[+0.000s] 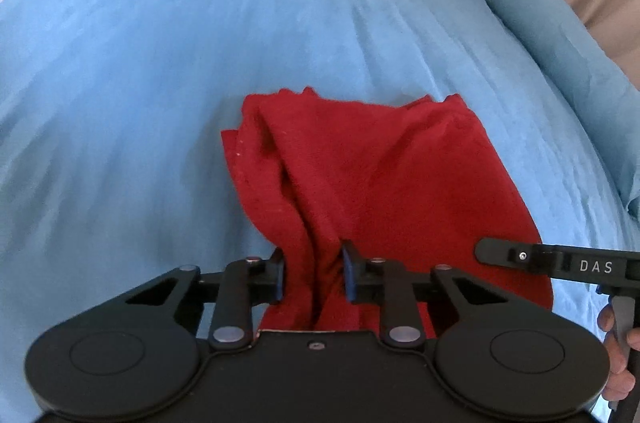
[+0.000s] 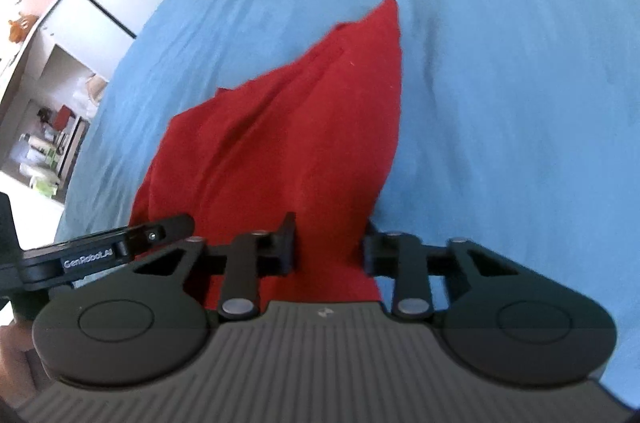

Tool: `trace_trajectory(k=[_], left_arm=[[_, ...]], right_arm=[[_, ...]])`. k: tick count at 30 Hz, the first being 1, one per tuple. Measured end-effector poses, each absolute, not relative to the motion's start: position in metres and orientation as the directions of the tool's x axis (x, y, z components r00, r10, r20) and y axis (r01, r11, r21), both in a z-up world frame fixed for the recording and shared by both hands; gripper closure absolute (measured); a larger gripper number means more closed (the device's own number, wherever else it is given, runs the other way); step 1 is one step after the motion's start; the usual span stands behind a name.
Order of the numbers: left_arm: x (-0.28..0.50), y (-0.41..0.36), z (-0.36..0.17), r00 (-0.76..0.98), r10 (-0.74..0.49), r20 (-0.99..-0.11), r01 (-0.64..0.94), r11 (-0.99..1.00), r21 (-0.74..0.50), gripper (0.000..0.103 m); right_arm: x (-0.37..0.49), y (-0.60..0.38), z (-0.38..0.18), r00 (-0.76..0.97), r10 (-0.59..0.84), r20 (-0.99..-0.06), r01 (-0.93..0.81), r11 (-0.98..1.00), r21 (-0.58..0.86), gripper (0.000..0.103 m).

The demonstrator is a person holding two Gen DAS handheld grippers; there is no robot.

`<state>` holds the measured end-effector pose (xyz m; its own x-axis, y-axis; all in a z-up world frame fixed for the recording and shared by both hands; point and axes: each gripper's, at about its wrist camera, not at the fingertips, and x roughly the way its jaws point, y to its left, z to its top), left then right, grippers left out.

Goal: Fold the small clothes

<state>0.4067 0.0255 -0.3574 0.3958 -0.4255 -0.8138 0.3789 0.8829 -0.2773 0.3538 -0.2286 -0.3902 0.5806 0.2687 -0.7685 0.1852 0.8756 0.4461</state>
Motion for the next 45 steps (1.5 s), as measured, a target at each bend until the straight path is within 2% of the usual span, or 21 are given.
trace_trajectory(k=[8,16,21,25,28,31,33,34,36,38,45], left_arm=[[0.374,0.011,-0.313,0.413,-0.481,-0.773,0.417,0.855,-0.309,0.077],[0.296,-0.032,-0.294,0.362,-0.551,-0.752,0.417,0.817,-0.398,0.077],[0.265,-0.074,-0.316,0.313,-0.538,-0.783,0.45,0.809,-0.377,0.077],[0.247,-0.088,-0.329,0.342,-0.467,-0.816,0.488,0.83,-0.271,0.077],[0.245,-0.087,-0.333,0.365,-0.434,-0.824,0.506,0.835,-0.215,0.077],[0.246,-0.09,-0.338,0.384,-0.384,-0.84,0.51,0.846,-0.154,0.066],[0.246,-0.086,-0.336,0.408,-0.352,-0.842,0.497,0.86,-0.119,0.05],[0.244,-0.082,-0.333,0.423,-0.345,-0.838,0.486,0.867,-0.112,0.044],[0.24,-0.079,-0.329,0.445,-0.344,-0.827,0.476,0.873,-0.107,0.028],[0.237,-0.08,-0.329,0.469,-0.325,-0.821,0.464,0.882,-0.084,0.026],[0.238,-0.065,-0.358,0.457,-0.24,-0.856,0.397,0.917,-0.045,0.026]], right_arm=[[0.329,-0.222,-0.34,0.67,0.272,-0.691,0.092,0.893,0.44,0.063],[0.237,-0.265,-0.296,0.703,0.248,-0.666,0.073,0.907,0.415,0.063],[0.193,-0.301,-0.31,0.667,0.196,-0.719,0.13,0.919,0.371,0.063],[0.172,-0.316,-0.351,0.619,0.129,-0.775,0.179,0.937,0.299,0.063],[0.161,-0.322,-0.366,0.613,0.111,-0.783,0.192,0.94,0.283,0.061],[0.157,-0.328,-0.372,0.605,0.103,-0.789,0.229,0.927,0.296,0.049],[0.157,-0.33,-0.371,0.6,0.082,-0.796,0.26,0.921,0.29,0.031],[0.156,-0.331,-0.369,0.602,0.08,-0.795,0.269,0.917,0.296,0.026],[0.15,-0.332,-0.362,0.629,0.073,-0.774,0.274,0.911,0.309,0.012],[0.145,-0.334,-0.356,0.651,0.051,-0.757,0.27,0.917,0.294,0.005],[0.149,-0.342,-0.373,0.586,-0.042,-0.809,0.339,0.92,0.197,0.005]])
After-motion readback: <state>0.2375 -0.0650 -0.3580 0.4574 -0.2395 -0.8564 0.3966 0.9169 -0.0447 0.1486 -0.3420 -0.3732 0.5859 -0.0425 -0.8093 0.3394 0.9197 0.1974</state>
